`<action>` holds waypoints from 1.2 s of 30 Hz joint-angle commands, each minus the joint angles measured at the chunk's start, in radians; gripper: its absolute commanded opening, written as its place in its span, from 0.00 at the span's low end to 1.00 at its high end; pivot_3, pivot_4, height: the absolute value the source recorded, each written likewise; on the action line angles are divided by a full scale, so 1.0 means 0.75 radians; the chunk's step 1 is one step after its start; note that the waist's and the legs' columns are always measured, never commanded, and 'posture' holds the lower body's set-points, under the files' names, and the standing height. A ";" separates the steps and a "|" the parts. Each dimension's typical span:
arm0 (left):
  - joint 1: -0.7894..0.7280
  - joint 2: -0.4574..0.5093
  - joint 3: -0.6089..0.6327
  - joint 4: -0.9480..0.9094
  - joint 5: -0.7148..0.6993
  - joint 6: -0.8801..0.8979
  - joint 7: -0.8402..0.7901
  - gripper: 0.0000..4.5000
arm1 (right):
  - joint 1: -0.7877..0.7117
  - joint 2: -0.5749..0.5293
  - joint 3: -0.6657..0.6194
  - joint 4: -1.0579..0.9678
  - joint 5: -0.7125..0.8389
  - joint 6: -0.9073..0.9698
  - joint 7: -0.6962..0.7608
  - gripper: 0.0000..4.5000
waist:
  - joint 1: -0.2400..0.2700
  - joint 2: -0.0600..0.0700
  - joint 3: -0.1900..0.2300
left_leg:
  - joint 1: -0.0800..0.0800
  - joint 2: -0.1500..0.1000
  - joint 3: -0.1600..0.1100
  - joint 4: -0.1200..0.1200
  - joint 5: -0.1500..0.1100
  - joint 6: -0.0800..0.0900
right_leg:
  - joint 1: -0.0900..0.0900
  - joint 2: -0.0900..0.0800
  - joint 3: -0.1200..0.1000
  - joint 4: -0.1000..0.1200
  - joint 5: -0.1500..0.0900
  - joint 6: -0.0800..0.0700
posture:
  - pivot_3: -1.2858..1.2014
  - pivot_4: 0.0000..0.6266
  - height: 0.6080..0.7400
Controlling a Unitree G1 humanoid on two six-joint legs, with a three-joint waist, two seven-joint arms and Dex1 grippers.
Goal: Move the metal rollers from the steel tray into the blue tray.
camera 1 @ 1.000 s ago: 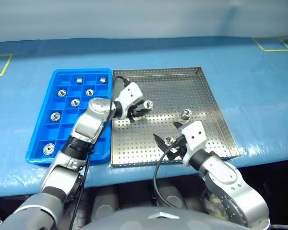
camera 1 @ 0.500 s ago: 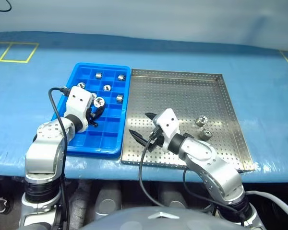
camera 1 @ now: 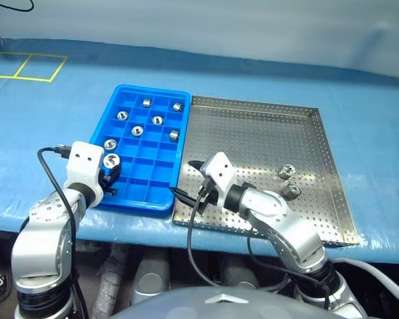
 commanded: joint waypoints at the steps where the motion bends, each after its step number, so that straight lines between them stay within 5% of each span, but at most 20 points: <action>1: -0.023 0.007 0.011 -0.005 -0.010 -0.019 0.027 0.38 | -0.005 0.005 -0.003 -0.035 0.006 -0.029 0.004 1.00 | 0.000 0.000 0.000 | 0.000 0.000 0.000 0.000 0.000 0.000 | 0.000 0.000 0.000 0.000 0.000 0.000 | 0.61 0.24 1.00; 19: -0.089 0.027 -0.115 0.210 -0.075 -0.073 0.018 0.38 | 0.061 0.009 -0.023 -0.091 -0.012 -0.023 -0.069 1.00 | -0.027 0.000 0.000 | 0.000 0.000 0.001 -0.001 0.000 0.000 | 0.000 0.000 0.000 0.000 0.000 0.000 | 0.58 0.24 1.00; 27: -0.167 -0.014 -0.073 0.164 -0.140 -0.143 0.004 0.97 | 0.081 0.007 -0.042 -0.121 -0.016 -0.019 -0.095 1.00 | -0.033 0.000 0.000 | 0.000 -0.001 0.001 0.000 0.000 0.000 | 0.000 -0.001 0.000 -0.001 0.000 0.000 | 0.57 0.24 1.00; 31: -0.220 -0.064 -0.082 0.160 -0.195 -0.291 -0.020 1.00 | 0.091 0.026 -0.083 -0.145 -0.017 -0.014 -0.142 1.00 | -0.046 0.000 0.000 | -0.001 0.000 0.001 0.000 0.000 0.000 | 0.000 -0.001 0.001 -0.001 0.000 0.000 | 0.57 0.24 1.00; 36: -0.259 -0.101 -0.321 0.235 -0.219 -0.574 -0.141 1.00 | 0.150 0.021 -0.261 -0.222 -0.016 0.043 -0.241 1.00 | -0.060 0.000 0.000 | -0.001 -0.001 0.001 -0.001 0.000 0.000 | -0.001 -0.001 0.001 -0.001 0.001 0.000 | 0.53 0.24 1.00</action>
